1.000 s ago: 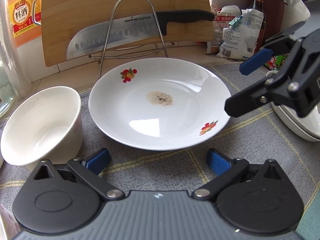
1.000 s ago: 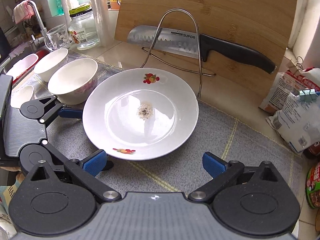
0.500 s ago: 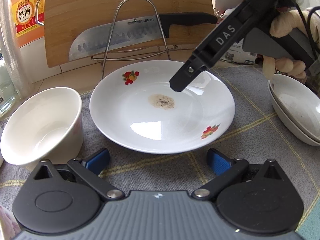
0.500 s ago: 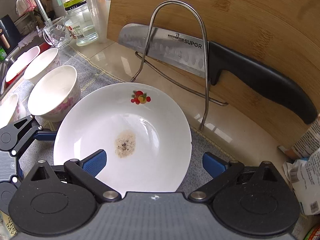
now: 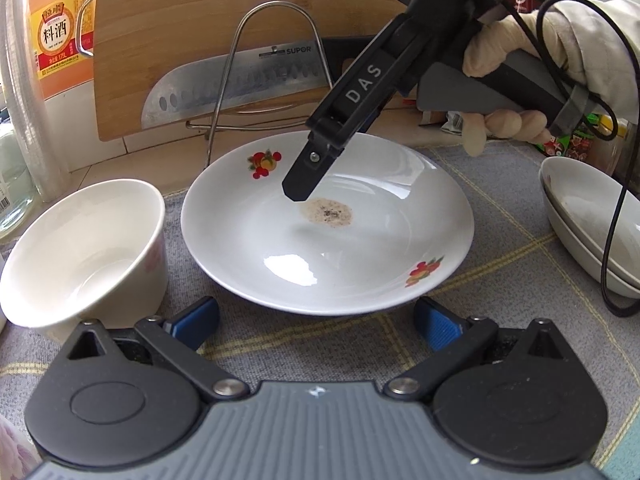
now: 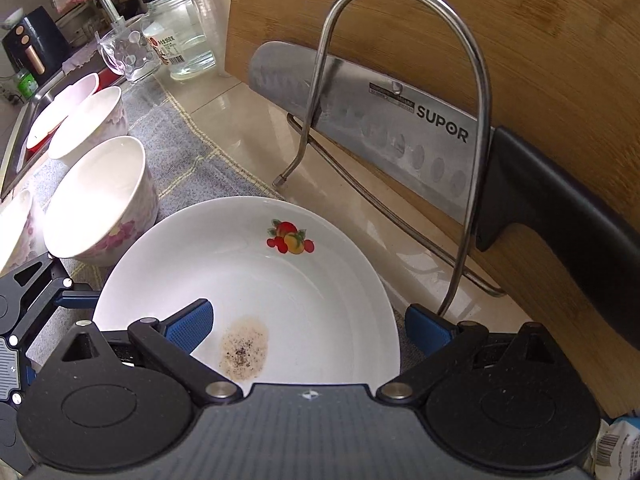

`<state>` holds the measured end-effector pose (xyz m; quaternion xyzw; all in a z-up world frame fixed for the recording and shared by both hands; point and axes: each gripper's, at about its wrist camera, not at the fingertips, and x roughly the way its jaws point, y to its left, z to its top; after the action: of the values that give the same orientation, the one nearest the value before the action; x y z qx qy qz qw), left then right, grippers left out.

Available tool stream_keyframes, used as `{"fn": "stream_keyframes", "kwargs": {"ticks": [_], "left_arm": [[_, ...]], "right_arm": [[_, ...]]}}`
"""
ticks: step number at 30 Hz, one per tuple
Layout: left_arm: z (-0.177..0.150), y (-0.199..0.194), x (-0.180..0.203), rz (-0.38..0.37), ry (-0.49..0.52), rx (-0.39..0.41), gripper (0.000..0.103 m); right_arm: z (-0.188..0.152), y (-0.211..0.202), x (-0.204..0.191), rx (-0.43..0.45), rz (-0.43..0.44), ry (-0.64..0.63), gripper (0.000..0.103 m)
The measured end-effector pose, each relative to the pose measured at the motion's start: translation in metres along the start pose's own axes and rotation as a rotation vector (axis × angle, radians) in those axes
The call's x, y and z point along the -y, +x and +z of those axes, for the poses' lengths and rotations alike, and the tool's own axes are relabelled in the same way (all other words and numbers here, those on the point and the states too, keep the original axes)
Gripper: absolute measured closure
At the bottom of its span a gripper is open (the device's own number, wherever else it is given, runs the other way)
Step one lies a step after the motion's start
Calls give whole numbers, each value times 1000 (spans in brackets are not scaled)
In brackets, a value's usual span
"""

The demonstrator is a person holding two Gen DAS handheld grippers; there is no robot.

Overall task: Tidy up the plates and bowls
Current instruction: 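Close the right gripper on the stained plate's rim, then lift and carry the stained plate with the right gripper toward the plate stack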

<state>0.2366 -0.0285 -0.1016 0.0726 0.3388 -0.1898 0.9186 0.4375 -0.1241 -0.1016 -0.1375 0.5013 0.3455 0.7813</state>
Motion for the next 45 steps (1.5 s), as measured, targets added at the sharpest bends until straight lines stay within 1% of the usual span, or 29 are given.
{"fn": "stream_keyframes", "kwargs": {"ticks": [6,12,27,30,41,45], "left_arm": [[0,0,0,-2,5,7,0],[-1,-1,2,4,10,19,0],[0,-1,4,19,20,46,3],[-1,-3,8,12,41,58,6],[1,-3,4,-8,26,50,6],[1,-8,0,-34,27,46,6]], "right_arm": [[6,5,-1,-14,41,-8,0],[10,7,-4,-31,61,-26,1],[11,11,-7,-42,51,-45,1],[11,12,-7,-43,49,-49,1],[11,14,-12,-46,35,-91,0],[10,13,-14,-51,46,-102,0]]}}
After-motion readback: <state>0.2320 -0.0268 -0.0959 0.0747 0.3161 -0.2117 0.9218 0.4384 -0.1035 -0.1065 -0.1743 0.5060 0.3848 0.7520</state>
